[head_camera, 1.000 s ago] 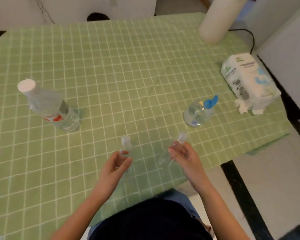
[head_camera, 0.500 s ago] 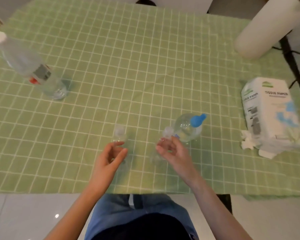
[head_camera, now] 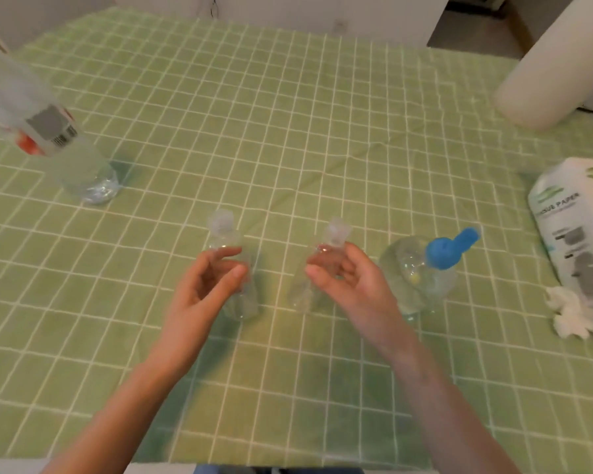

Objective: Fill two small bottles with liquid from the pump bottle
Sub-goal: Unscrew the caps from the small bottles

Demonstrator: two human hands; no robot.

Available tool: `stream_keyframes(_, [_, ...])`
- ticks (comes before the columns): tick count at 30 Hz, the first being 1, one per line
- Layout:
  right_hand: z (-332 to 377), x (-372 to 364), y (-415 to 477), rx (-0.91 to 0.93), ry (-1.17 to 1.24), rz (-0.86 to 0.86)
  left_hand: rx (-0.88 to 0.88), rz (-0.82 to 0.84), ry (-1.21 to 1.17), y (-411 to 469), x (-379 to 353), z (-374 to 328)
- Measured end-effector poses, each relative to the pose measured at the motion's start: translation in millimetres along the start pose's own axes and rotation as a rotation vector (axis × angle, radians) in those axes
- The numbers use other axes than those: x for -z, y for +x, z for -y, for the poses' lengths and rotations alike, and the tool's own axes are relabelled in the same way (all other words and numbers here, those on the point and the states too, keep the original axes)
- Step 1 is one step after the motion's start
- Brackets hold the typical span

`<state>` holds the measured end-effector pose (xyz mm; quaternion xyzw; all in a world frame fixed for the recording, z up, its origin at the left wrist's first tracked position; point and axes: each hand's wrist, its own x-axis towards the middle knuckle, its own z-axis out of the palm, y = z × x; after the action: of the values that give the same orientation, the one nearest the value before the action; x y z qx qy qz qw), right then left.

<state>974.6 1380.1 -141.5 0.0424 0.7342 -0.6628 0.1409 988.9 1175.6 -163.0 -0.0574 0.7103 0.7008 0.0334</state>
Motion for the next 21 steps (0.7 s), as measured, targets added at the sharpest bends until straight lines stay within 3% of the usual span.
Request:
stream_keyframes(4, [-3,2,21,0.117,-0.028,-0.013,-0.123,0.041,0.032,24,8,10])
stream_keyframes(12, [-6,-8,34,0.346,-0.156,-0.04,-0.338,-0.063,0.092,74,36,9])
stream_keyframes(21, [-12,-28,25,0.36,-0.191,-0.091,-0.329,-0.088,0.203,95,46,25])
